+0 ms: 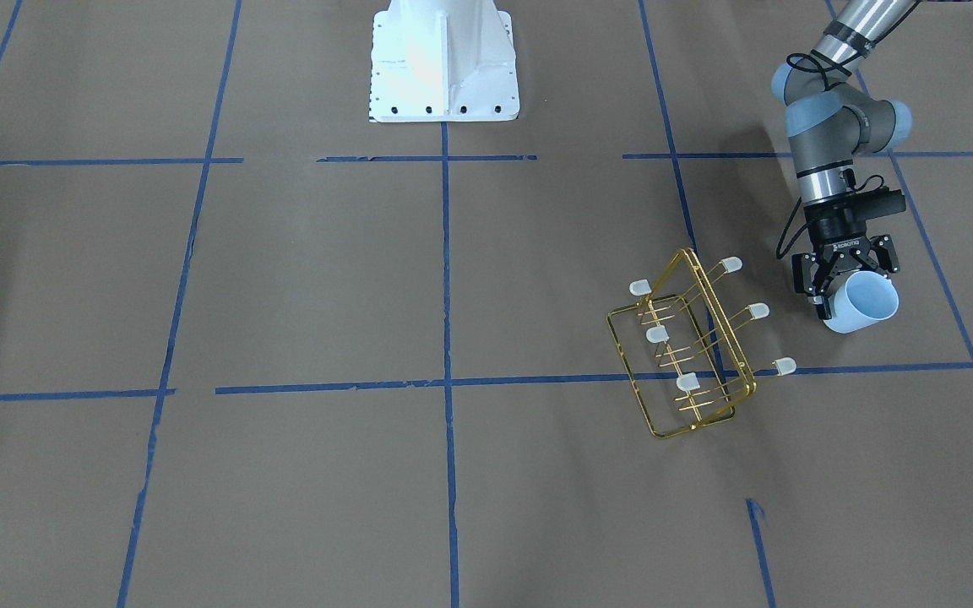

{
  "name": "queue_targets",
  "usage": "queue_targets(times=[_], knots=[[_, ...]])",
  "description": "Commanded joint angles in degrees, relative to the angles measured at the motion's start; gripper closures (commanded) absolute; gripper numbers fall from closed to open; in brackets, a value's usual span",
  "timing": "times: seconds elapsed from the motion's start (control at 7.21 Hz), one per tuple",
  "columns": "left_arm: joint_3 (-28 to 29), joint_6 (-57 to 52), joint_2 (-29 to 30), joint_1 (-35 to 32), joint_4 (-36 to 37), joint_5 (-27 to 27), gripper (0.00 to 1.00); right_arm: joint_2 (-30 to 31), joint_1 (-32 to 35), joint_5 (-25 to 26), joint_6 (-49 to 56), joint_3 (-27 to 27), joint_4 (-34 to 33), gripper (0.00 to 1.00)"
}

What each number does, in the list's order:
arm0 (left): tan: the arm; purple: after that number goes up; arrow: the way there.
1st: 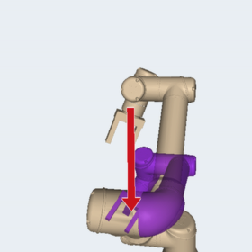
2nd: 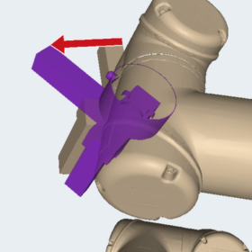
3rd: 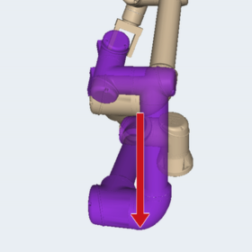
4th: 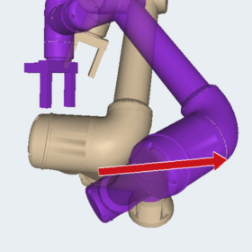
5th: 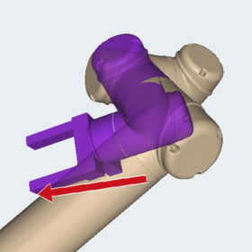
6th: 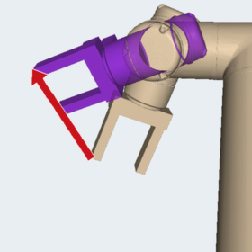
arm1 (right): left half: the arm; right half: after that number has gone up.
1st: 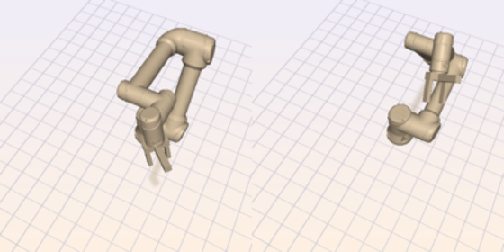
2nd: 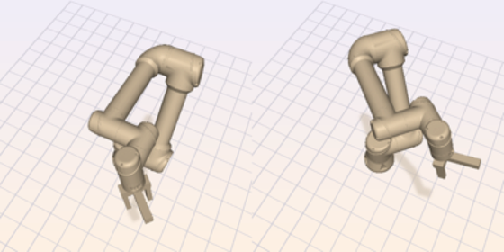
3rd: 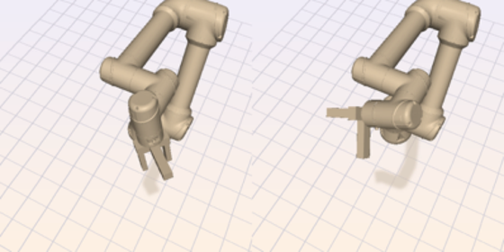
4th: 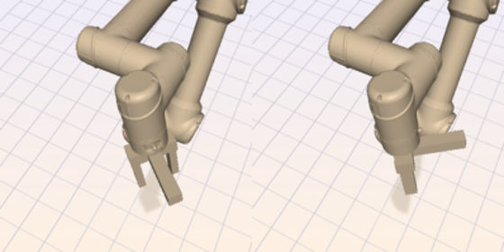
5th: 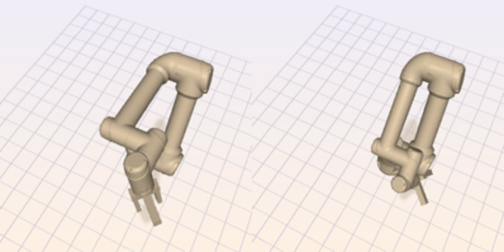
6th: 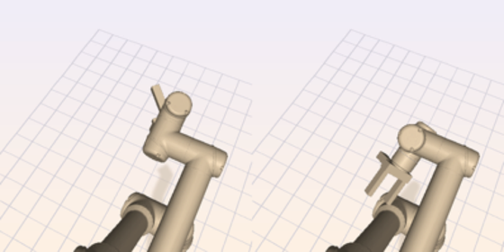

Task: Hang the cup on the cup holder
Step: 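Close the left gripper on the light blue cup's rim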

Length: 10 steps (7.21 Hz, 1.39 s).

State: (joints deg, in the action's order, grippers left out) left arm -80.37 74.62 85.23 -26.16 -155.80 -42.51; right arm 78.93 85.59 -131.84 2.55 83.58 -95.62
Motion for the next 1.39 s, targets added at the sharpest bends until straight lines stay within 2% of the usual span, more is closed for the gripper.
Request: queue_targets(times=[0.0,0.83,0.97,1.11,1.25], knots=[[0.30,0.00,0.11,-0.03,-0.21,0.23,0.04,0.00,0.02,0.00,0.00,0.00,0.00,0.00],[1.53,0.17,1.51,0.06,-0.47,0.05,0.06,0.00,-0.07,0.00,0.00,0.00,0.00,0.00],[1.79,0.44,1.78,0.06,-1.34,0.05,0.21,0.00,0.02,0.00,0.00,0.00,0.00,0.00],[1.79,0.44,1.78,-0.03,-2.48,-0.12,0.54,0.00,0.02,0.00,0.00,0.00,0.00,0.00],[1.71,0.44,1.69,-0.12,-2.76,-0.03,0.77,0.00,0.02,0.00,0.00,0.00,0.00,0.00]])
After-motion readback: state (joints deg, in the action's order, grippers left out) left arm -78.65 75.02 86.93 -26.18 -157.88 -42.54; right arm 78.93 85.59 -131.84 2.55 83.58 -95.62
